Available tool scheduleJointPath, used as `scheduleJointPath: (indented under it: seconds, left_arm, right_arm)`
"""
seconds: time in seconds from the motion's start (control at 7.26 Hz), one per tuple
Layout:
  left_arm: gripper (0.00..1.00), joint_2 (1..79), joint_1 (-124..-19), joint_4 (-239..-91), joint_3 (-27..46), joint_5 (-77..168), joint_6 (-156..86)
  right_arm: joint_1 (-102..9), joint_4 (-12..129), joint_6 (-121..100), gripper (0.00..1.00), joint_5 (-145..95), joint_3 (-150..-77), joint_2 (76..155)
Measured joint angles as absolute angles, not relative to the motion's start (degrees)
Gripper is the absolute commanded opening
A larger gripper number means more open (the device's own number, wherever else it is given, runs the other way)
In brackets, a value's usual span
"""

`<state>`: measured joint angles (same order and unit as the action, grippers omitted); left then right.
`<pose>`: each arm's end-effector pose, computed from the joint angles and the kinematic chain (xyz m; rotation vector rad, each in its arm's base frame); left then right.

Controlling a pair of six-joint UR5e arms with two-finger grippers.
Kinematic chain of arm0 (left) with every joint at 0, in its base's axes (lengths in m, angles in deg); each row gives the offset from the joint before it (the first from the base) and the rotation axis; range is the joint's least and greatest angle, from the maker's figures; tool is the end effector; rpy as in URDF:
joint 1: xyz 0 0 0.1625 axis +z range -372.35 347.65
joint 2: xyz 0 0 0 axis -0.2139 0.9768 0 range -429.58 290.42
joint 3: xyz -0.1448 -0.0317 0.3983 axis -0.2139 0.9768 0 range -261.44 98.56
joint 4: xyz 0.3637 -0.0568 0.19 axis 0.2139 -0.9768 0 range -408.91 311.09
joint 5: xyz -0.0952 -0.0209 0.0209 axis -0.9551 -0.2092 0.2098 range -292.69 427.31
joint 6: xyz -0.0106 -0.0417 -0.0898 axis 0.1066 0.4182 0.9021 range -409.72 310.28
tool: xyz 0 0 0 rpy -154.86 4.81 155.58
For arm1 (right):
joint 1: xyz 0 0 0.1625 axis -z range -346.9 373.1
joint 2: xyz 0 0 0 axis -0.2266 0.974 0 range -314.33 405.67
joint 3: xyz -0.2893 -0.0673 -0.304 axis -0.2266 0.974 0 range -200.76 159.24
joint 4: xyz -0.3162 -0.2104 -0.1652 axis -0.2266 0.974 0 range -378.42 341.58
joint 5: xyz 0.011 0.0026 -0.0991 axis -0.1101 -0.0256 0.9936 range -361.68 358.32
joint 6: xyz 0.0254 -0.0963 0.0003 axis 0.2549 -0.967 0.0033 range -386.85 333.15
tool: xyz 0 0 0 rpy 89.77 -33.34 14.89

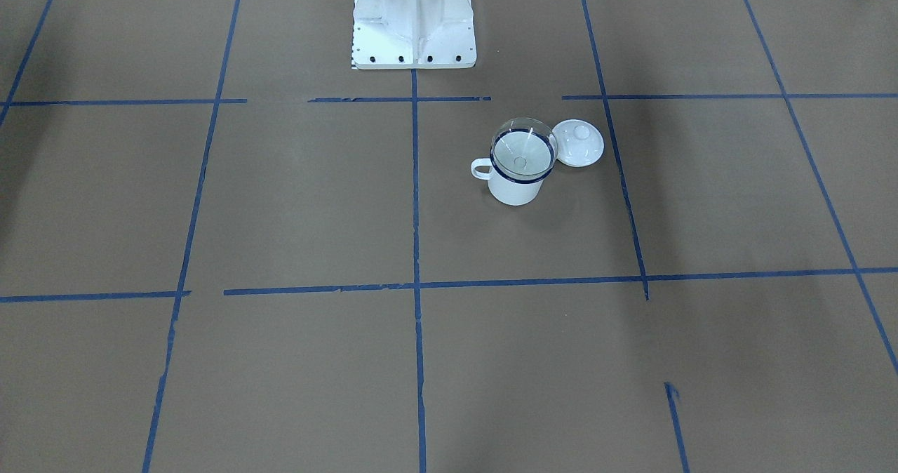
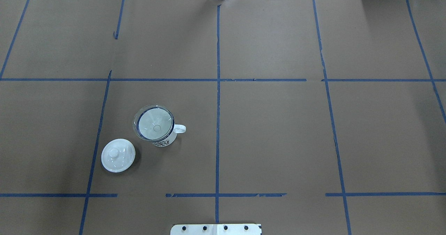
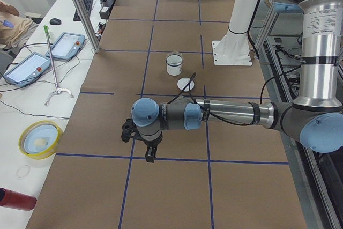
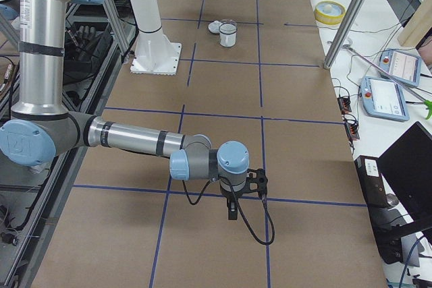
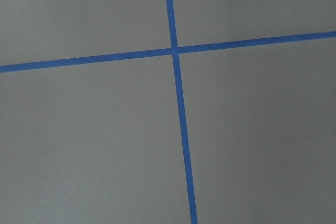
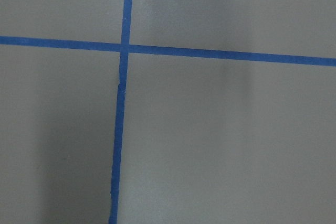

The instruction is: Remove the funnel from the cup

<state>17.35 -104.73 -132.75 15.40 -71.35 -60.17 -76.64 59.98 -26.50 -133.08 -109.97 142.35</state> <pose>-0.0779 -0.4627 0.6310 0.0561 0.8486 0.1146 0.0653 -0.4445 0.7029 0.0650 -0.7226 -0.0246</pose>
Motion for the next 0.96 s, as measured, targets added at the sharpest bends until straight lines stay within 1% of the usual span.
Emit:
scheduleJointPath:
  seconds: [0.69,0.96]
  left_arm:
    - [1.0,17.2,-105.1,-132.9,16.3,-71.4,-60.3]
    - [1.0,16.9,-105.0,-133.3,18.8,-71.7,-57.6]
  right_arm:
    - [-76.6,60.0,-26.5,1.0,-133.1,-110.0,142.3]
    - [-76.6,60.0,-26.5,1.0,-133.1,-110.0,142.3]
